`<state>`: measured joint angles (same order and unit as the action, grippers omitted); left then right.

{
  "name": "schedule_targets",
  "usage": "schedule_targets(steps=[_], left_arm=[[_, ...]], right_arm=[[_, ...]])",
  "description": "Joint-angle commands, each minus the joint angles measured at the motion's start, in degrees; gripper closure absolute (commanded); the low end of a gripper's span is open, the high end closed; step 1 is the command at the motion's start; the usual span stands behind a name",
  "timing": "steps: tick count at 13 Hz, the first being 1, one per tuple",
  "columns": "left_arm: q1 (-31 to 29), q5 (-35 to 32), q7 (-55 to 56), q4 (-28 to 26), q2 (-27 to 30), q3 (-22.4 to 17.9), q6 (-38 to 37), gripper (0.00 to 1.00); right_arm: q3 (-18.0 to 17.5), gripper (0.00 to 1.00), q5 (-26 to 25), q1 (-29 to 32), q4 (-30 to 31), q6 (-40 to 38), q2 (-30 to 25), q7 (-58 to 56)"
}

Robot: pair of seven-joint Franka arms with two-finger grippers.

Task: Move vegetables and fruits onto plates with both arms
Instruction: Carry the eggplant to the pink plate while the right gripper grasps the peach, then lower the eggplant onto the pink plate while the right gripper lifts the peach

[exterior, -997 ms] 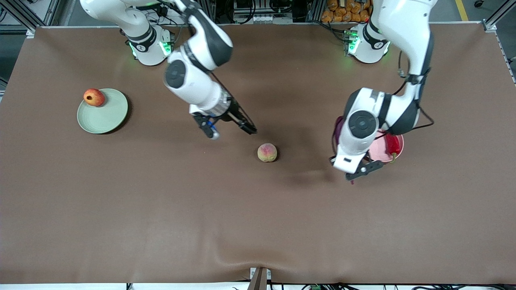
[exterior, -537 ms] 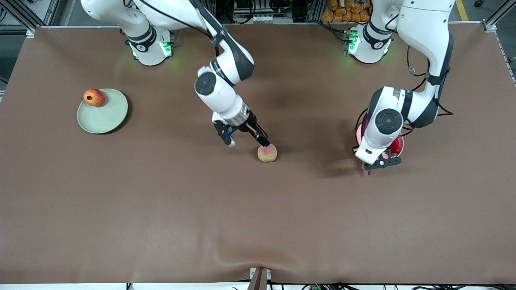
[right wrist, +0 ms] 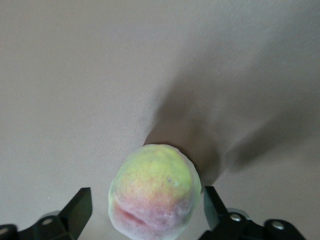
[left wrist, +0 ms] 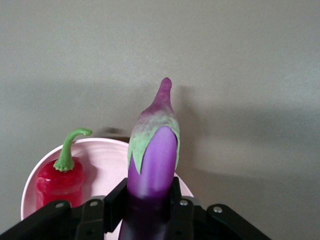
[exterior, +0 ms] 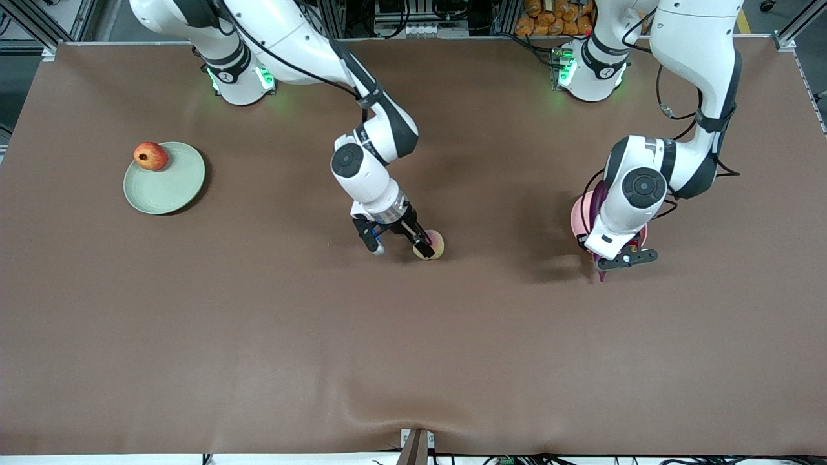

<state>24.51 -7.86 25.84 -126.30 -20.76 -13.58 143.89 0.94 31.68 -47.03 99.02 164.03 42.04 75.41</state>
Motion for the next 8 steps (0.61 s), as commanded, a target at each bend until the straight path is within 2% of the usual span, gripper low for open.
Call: schedule_targets(steps=[1, 3, 4, 6, 8], left_arm=[[-0.7, -1.5, -0.4, -2.1, 1.9, 0.7, 0.9, 0.00], [-0.6, -1.5, -1.3, -1.9, 2.0, 0.7, 0.6, 0.00], [-0.6, -1.4, -1.4, -1.8, 2.0, 0.7, 0.5, 0.00], [-0.6, -1.4, -1.4, -1.7, 2.2, 0.7, 0.3, 0.00], [-0.6, -1.4, -1.4, -1.4, 2.7, 0.7, -0.1, 0.00]], right_arm=[[1.1, 0.29, 0.0, -1.6, -3.0, 1.5, 2.8, 1.0], [1.1, 0.82, -0.1, -2.0, -2.9, 1.5, 2.8, 0.7], [1.4, 1.00, -0.6, -2.0, -2.7, 1.3, 2.3, 0.4], [2.9, 1.00, -1.0, -1.8, -2.2, -2.3, 0.3, 0.2], [6.3, 1.00, -1.1, -1.5, -2.5, -14.3, -4.9, -0.1]])
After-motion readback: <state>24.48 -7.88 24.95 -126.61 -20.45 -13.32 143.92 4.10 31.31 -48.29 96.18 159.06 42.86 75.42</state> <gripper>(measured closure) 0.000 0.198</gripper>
